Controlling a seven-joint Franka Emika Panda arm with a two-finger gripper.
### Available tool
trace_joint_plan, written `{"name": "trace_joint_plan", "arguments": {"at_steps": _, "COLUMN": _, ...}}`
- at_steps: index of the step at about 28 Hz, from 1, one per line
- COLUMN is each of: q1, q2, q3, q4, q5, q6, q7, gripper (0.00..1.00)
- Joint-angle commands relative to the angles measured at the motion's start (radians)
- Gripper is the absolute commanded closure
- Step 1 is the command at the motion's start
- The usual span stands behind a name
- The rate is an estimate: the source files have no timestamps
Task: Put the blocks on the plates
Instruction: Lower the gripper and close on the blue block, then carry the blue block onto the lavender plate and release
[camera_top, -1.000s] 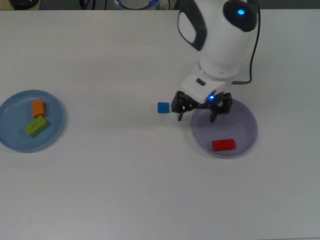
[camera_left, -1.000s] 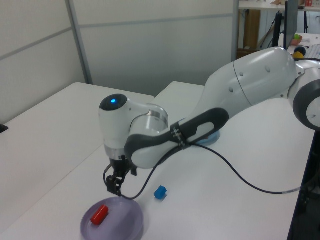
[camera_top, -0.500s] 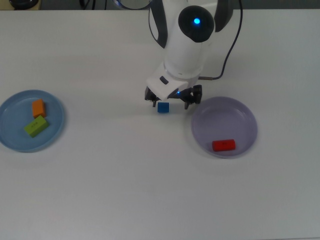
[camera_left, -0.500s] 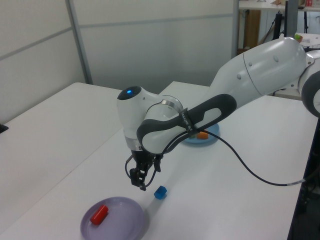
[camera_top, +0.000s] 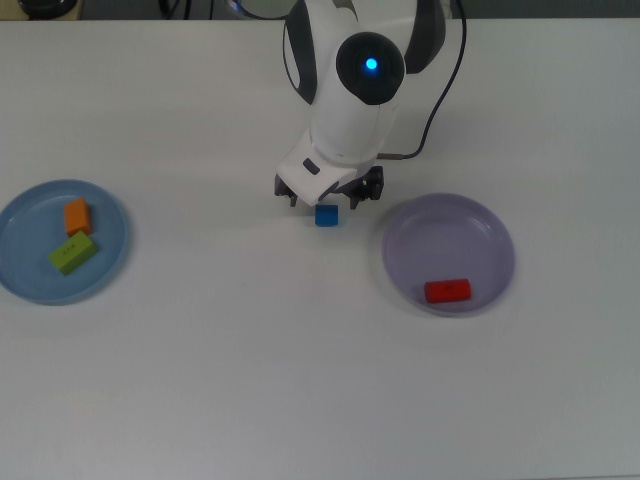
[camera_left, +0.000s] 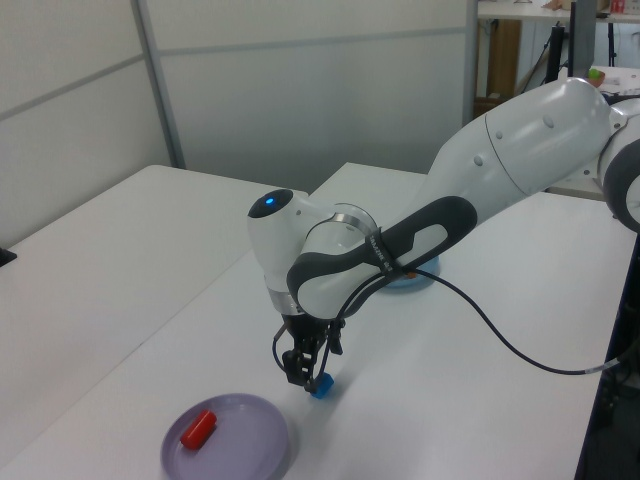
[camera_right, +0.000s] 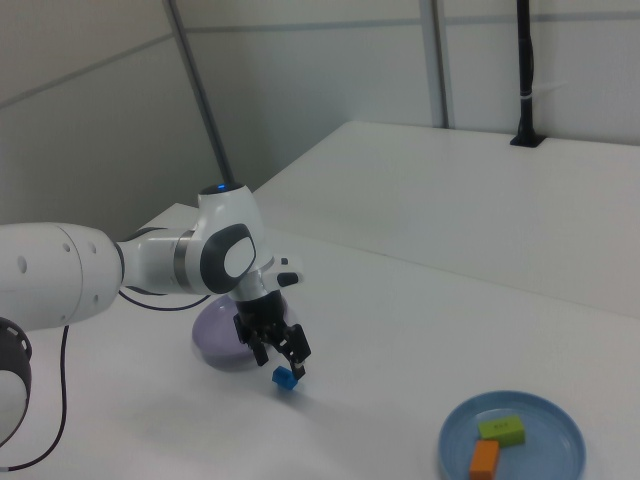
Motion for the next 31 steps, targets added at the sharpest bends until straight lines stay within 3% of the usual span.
{"name": "trace_joint_plan", "arguments": {"at_steps": 1, "q1": 0.009, "q2": 0.008, "q3": -0.011, "q4": -0.023, "q5": -0.012, "q6": 0.039, "q7": -0.024, "gripper": 0.15}}
{"name": "trace_joint_plan", "arguments": {"at_steps": 8, "q1": 0.013, "q2": 0.028, "q3": -0.011, "q4": -0.021, "q5": -0.019, "q6": 0.080, "q7": -0.025, "gripper": 0.41}}
{"name": "trace_joint_plan", "arguments": {"at_steps": 13, "q1": 0.018, "q2": 0.034, "q3": -0.010, "q4": -0.021, "q5": -0.051, "q6": 0.085, "q7": -0.027, "gripper": 0.42}}
{"name": "trace_joint_plan", "arguments": {"at_steps": 20, "q1": 0.013, "q2": 0.026, "q3": -0.010, "q4": -0.012, "q5": -0.061, "q6": 0.082, "q7": -0.042, "gripper": 0.90}}
{"name": "trace_joint_plan", "arguments": {"at_steps": 28, "q1": 0.007, "q2": -0.025, "q3": -0.011, "q4": 0.028, "q5": -0.041, "q6": 0.071, "q7": -0.063, "gripper": 0.93}}
{"name": "trace_joint_plan", "arguments": {"at_steps": 31, "q1": 0.013, "q2": -0.043, "q3": -0.005, "q4": 0.068, "q5": 0.019, "q6": 0.070, "q7": -0.063, "gripper": 0.91}}
